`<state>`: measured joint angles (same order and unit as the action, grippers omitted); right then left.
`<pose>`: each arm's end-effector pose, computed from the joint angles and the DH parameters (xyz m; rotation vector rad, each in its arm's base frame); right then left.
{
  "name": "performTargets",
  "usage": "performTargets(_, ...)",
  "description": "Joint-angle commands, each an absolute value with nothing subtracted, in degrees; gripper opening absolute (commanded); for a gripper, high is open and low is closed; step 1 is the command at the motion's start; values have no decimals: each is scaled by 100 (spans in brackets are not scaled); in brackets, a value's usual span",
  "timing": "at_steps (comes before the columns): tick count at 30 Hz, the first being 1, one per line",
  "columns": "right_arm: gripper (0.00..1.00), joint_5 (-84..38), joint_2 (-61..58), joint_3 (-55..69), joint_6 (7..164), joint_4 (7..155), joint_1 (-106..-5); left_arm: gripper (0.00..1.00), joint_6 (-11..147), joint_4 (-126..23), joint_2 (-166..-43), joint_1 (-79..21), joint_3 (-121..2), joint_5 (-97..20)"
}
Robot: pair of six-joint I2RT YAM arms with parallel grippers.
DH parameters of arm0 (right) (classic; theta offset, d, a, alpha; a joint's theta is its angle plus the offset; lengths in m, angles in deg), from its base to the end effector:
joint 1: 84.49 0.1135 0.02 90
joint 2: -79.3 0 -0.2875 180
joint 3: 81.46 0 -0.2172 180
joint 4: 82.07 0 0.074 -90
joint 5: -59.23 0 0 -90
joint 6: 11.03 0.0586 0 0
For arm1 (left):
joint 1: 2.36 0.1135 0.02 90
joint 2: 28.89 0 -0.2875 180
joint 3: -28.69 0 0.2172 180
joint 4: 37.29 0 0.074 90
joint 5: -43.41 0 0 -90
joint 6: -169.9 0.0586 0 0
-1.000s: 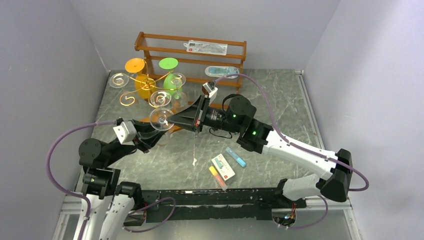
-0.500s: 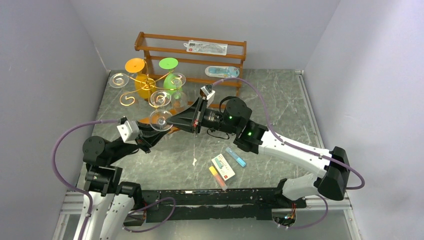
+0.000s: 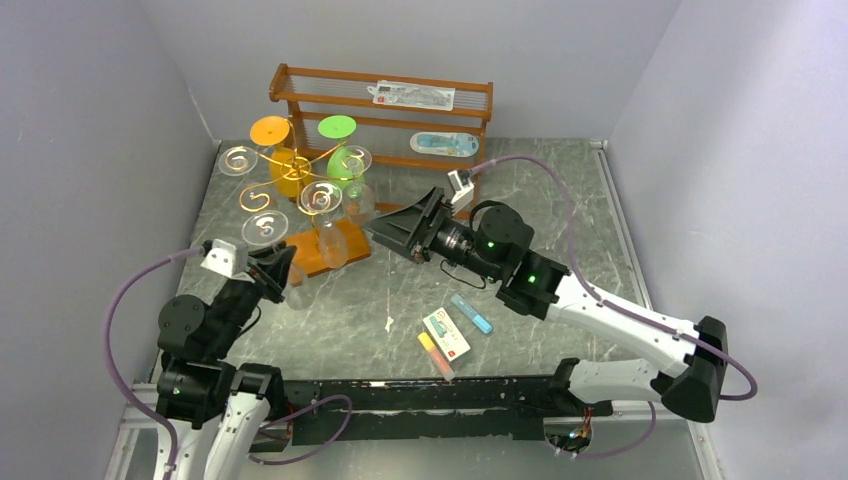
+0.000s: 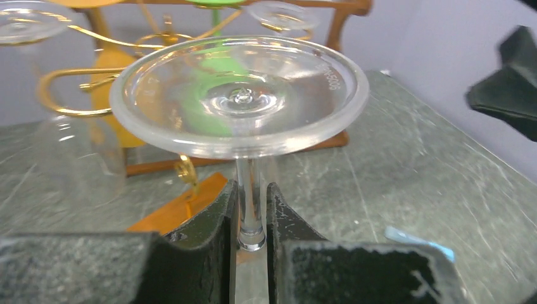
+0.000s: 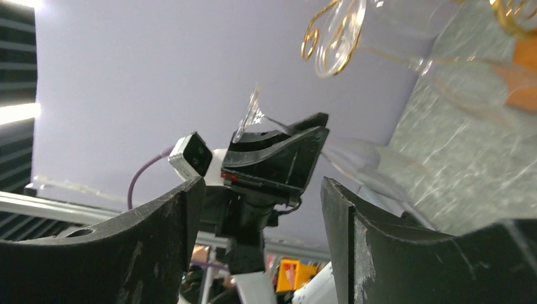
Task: Place the wine glass upside down on the wine glass rack
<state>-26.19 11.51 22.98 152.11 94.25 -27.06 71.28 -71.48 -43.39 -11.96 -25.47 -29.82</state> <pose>0.1353 0.2205 0.4185 0.1717 1.8183 1.8108 0.0350 -0.0231 0.3365 0.2523 1.4758 -0.4726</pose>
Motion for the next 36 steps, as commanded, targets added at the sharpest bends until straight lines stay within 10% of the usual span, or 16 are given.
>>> performTargets(1,71,-3578,1516,2216,14300,8991,-2740,5,6967,-7415,-4326,-1220,-2697,-4256)
performTargets(36,67,-4181,2008,2582,13651,9116,-2742,5,7133,-6253,-6360,-1220,-2903,-4827)
